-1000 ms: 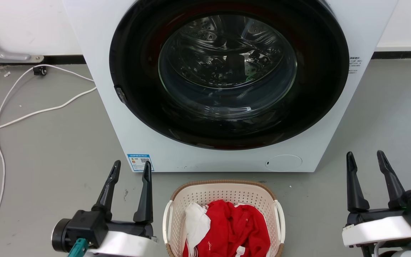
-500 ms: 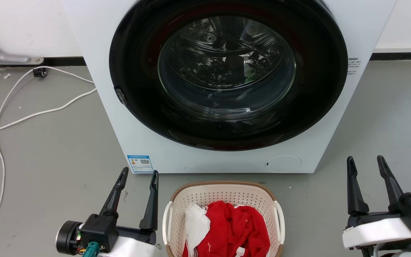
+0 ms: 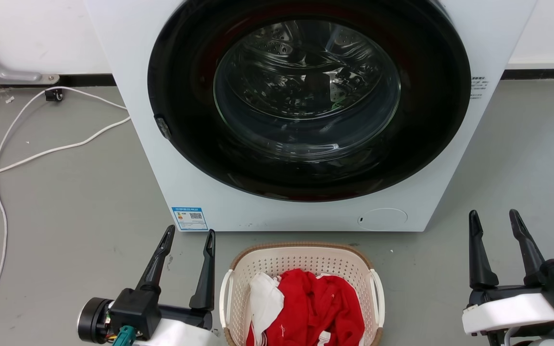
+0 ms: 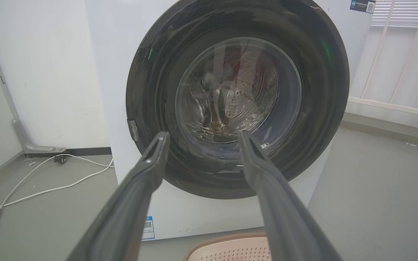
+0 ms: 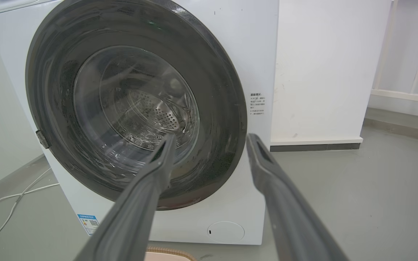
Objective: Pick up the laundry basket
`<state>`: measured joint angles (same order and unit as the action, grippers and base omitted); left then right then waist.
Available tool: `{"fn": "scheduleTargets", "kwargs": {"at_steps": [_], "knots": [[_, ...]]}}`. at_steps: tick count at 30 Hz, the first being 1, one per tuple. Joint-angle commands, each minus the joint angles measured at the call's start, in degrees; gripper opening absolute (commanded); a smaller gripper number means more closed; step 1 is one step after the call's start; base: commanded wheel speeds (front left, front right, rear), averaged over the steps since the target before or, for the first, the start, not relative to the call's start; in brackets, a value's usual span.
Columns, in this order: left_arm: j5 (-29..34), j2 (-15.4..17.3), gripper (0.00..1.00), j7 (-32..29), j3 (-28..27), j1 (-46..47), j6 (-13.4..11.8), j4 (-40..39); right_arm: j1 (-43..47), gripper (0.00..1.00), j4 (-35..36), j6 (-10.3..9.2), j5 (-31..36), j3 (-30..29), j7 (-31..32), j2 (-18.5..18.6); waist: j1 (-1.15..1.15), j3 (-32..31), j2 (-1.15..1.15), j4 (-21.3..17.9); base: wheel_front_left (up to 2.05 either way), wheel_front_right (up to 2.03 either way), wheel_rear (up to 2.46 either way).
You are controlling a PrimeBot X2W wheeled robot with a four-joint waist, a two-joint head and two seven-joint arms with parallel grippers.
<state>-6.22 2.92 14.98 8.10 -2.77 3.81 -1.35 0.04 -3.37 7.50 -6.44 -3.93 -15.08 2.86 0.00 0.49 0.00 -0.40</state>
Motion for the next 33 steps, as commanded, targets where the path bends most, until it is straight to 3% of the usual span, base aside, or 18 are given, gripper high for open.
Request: {"fn": "scheduleTargets", "kwargs": {"at_steps": [1, 11, 20, 33], "knots": [[-0.1, 0.0, 1.0, 0.3, -0.1, -0.5, -0.2, 0.1, 0.0, 1.0, 0.1, -0.02, 0.1, 0.0, -0.1, 0.0, 0.0, 0.1, 0.0, 0.0, 0.0, 0.0, 0.0], [0.9, 0.0, 1.0, 0.2, -0.5, 2.2, -0.7, 3.0, -2.6, 1.0, -2.2, -0.02, 0.8, 1.1, -0.1, 0.0, 0.0, 6.6, 0.0, -0.3, 0.0, 0.0, 0.0], [3.2, 0.5, 1.0, 0.2, 0.1, 9.4, 1.2, 10.3, -9.7, 1.0, -8.7, -0.02, 1.3, 2.1, -0.1, 0.0, 0.0, 16.5, 0.0, 0.4, 0.0, 0.0, 0.0], [5.8, 7.0, 1.0, 0.2, 4.2, 24.9, 3.4, 29.0, -25.4, 1.0, -26.5, -0.02, 3.3, 5.5, -0.1, 0.1, 0.0, 32.7, 0.0, -1.0, 0.0, 0.0, 0.0]]}}
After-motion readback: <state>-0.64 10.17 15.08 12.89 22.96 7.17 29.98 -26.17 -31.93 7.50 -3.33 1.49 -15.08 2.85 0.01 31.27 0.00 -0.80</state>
